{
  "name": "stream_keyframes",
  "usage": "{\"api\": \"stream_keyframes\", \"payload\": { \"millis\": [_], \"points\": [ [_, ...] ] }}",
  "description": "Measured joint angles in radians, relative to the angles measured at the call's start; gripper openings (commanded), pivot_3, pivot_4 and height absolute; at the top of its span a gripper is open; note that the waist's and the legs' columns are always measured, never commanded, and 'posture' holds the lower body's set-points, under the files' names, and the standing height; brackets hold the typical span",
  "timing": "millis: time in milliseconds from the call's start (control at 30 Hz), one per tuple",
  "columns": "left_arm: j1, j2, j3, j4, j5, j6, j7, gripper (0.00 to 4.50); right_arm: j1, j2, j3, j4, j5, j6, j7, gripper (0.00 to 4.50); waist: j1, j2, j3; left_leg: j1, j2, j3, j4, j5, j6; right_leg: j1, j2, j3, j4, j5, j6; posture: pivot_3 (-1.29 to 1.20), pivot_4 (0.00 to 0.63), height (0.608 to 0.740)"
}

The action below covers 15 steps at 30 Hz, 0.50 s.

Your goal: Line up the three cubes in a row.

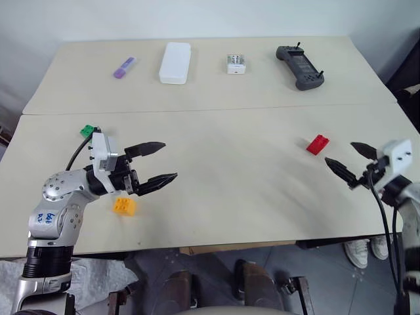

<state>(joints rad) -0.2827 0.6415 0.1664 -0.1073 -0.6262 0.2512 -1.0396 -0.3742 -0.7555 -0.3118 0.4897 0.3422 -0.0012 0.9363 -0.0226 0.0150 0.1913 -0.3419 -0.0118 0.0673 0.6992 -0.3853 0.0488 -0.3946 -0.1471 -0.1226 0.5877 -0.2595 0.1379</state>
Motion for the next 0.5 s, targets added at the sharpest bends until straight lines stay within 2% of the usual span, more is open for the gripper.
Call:
{"api": "stream_keyframes", "payload": {
  "millis": [267, 367, 500],
  "points": [
    [0.036, -0.003, 0.006, -0.069, -0.002, 0.02, 0.012, 4.47, -0.355, -0.025, 0.167, 0.463, -0.161, -0.076, 0.134, 4.5, -0.004, 0.0, 0.0, -0.005, -0.001, -0.005, 0.0, 0.0, 0.001, -0.001, -0.001, -0.006, -0.003, 0.0, 0.0, 0.0, 0.15, 0.74],
    [0.067, -0.002, 0.014, -0.091, -0.006, 0.032, 0.012, 4.5, -0.406, -0.024, 0.188, 0.567, -0.193, -0.109, 0.156, 3.92, -0.004, 0.001, 0.0, -0.009, -0.001, -0.008, 0.001, 0.0, 0.001, -0.003, -0.001, -0.008, -0.003, 0.0, 0.0, 0.0, 0.15, 0.74],
    [0.096, 0.012, 0.033, -0.119, -0.018, 0.029, -0.013, 4.5, -0.441, -0.018, 0.209, 0.65, -0.229, -0.149, 0.196, 2.56, -0.004, 0.001, 0.0, -0.01, -0.001, -0.009, 0.002, 0.0, 0.001, -0.002, -0.001, -0.009, -0.004, 0.0, 0.0, 0.0, 0.15, 0.74]
  ]
}}
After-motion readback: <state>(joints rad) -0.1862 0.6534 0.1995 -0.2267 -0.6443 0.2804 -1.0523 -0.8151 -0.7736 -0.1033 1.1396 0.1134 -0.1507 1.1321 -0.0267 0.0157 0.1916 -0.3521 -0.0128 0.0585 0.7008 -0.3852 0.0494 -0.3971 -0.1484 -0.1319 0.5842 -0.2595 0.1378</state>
